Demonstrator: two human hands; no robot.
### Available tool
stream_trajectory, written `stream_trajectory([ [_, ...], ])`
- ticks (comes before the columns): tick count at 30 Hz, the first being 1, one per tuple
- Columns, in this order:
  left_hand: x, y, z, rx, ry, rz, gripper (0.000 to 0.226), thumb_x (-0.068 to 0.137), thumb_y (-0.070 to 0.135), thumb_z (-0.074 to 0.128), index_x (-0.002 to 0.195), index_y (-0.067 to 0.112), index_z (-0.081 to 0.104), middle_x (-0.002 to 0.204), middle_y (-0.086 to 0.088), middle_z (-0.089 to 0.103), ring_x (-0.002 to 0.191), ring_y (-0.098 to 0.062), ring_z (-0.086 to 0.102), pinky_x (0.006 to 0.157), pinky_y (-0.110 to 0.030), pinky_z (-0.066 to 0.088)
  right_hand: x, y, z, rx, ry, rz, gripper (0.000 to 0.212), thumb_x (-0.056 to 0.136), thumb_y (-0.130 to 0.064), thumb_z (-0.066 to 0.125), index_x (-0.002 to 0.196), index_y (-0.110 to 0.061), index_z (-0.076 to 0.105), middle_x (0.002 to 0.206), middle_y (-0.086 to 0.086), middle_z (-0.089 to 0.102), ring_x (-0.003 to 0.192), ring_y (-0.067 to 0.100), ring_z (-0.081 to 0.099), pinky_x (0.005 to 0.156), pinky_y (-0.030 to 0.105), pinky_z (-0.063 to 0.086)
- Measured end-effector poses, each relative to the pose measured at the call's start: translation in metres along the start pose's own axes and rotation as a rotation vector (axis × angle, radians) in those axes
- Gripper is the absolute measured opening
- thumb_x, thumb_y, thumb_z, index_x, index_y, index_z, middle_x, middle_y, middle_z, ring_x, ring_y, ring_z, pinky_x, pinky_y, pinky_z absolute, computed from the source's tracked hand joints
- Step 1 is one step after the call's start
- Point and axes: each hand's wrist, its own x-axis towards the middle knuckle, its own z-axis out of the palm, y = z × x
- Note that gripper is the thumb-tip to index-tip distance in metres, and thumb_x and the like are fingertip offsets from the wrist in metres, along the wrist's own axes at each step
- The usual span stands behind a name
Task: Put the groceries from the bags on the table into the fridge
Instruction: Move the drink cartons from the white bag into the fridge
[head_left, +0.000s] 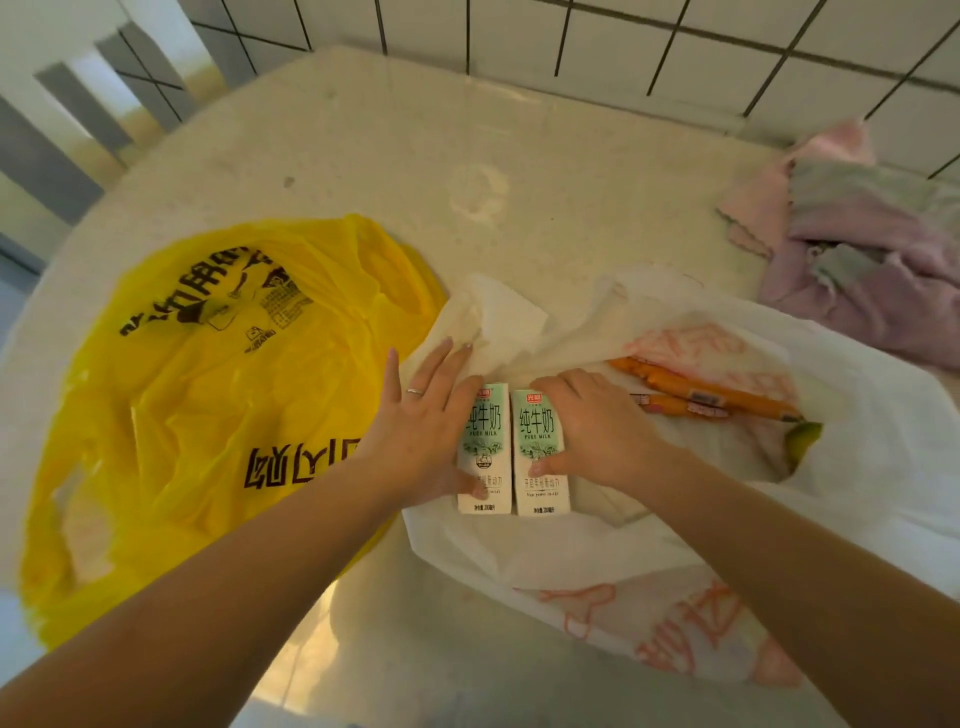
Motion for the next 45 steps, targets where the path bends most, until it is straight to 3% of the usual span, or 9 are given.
stream_trajectory([
  [4, -0.018, 0.006, 0.005, 0.051, 0.113, 0.028, 0.114, 0.065, 0.072, 0.062, 0.146, 0.016, 0.007, 0.157, -0.008, -0.01, 0.14, -0.024, -0.025, 0.11, -0.062, -0.01, -0.022, -0.007, 0.003, 0.148, 0.073, 0.022, 0.092, 0.064, -0.046, 0.08, 0.137, -0.02, 0.03, 0.14, 0.002, 0.034, 0.123, 0.021, 0.041, 0.094, 0.033, 0.035],
  [8, -0.034, 0.011, 0.013, 0.058, 0.283, 0.116, 0.114, 0.048, 0.062, 0.08, 0.136, 0.009, 0.029, 0.149, -0.014, 0.034, 0.14, -0.029, 0.027, 0.108, -0.065, 0.013, -0.049, -0.016, 0.009, 0.255, 0.189, 0.025, 0.081, 0.068, -0.032, 0.08, 0.132, -0.016, 0.034, 0.139, 0.002, 0.034, 0.122, 0.018, 0.04, 0.085, 0.027, 0.038],
  [12, -0.045, 0.017, 0.01, -0.037, 0.347, 0.158, 0.094, 0.055, 0.045, 0.085, 0.13, 0.015, 0.036, 0.139, -0.012, 0.048, 0.121, -0.028, 0.054, 0.106, -0.061, 0.015, -0.07, -0.019, 0.008, 0.27, 0.274, 0.018, 0.064, 0.074, -0.027, 0.075, 0.127, -0.02, 0.041, 0.131, -0.001, 0.035, 0.114, 0.014, 0.044, 0.078, 0.019, 0.034],
  [17, -0.063, 0.027, 0.008, -0.478, 0.345, 0.143, 0.057, 0.079, 0.018, 0.072, 0.127, 0.021, 0.043, 0.147, -0.004, 0.037, 0.13, -0.025, 0.042, 0.109, -0.038, 0.031, -0.092, -0.018, 0.005, 0.173, 0.193, -0.1, 0.072, 0.082, -0.034, 0.067, 0.143, -0.032, 0.029, 0.134, -0.003, 0.029, 0.113, 0.013, 0.046, 0.079, 0.02, 0.041],
  [20, -0.072, 0.032, 0.012, -0.65, 0.307, 0.053, 0.058, 0.083, 0.018, 0.069, 0.135, 0.023, 0.043, 0.141, 0.004, 0.044, 0.129, -0.014, 0.038, 0.104, -0.025, 0.033, -0.101, -0.019, 0.003, 0.101, 0.099, -0.155, 0.083, 0.083, -0.034, 0.066, 0.147, -0.035, 0.013, 0.144, -0.005, 0.022, 0.124, 0.014, 0.037, 0.091, 0.027, 0.044],
  [26, -0.082, 0.047, 0.024, -0.811, 0.363, -0.156, 0.057, 0.077, 0.021, 0.074, 0.128, 0.027, 0.049, 0.122, 0.007, 0.055, 0.115, -0.011, 0.049, 0.094, -0.033, 0.048, -0.105, -0.021, 0.006, 0.014, 0.107, -0.16, 0.081, 0.086, -0.042, 0.059, 0.147, -0.036, 0.005, 0.127, -0.008, 0.042, 0.112, 0.013, 0.039, 0.08, 0.024, 0.037],
  [35, -0.057, 0.079, 0.013, -0.988, 0.597, -0.325, 0.047, 0.074, 0.032, 0.076, 0.11, 0.034, 0.046, 0.109, 0.012, 0.051, 0.106, -0.009, 0.049, 0.087, -0.032, 0.049, -0.082, -0.007, -0.003, 0.228, 0.379, 0.126, 0.08, 0.072, -0.047, 0.073, 0.137, -0.019, 0.035, 0.127, 0.004, 0.051, 0.116, 0.023, 0.049, 0.087, 0.04, 0.047],
  [39, -0.053, 0.088, 0.023, -1.015, 0.509, -0.378, 0.055, 0.072, 0.032, 0.079, 0.116, 0.028, 0.046, 0.117, 0.007, 0.052, 0.11, -0.011, 0.049, 0.089, -0.032, 0.049, -0.077, -0.007, 0.005, 0.232, 0.348, 0.097, 0.082, 0.068, -0.05, 0.075, 0.133, -0.015, 0.038, 0.123, 0.005, 0.052, 0.112, 0.023, 0.051, 0.084, 0.034, 0.045],
  [45, -0.063, 0.07, 0.017, -0.939, 0.31, -0.206, 0.086, 0.068, 0.026, 0.082, 0.14, 0.027, 0.034, 0.138, 0.004, 0.042, 0.127, -0.01, 0.04, 0.101, -0.033, 0.043, -0.083, 0.004, -0.002, 0.343, 0.232, -0.002, 0.079, 0.07, -0.035, 0.078, 0.135, -0.021, 0.035, 0.13, 0.001, 0.045, 0.115, 0.016, 0.046, 0.081, 0.025, 0.035],
])
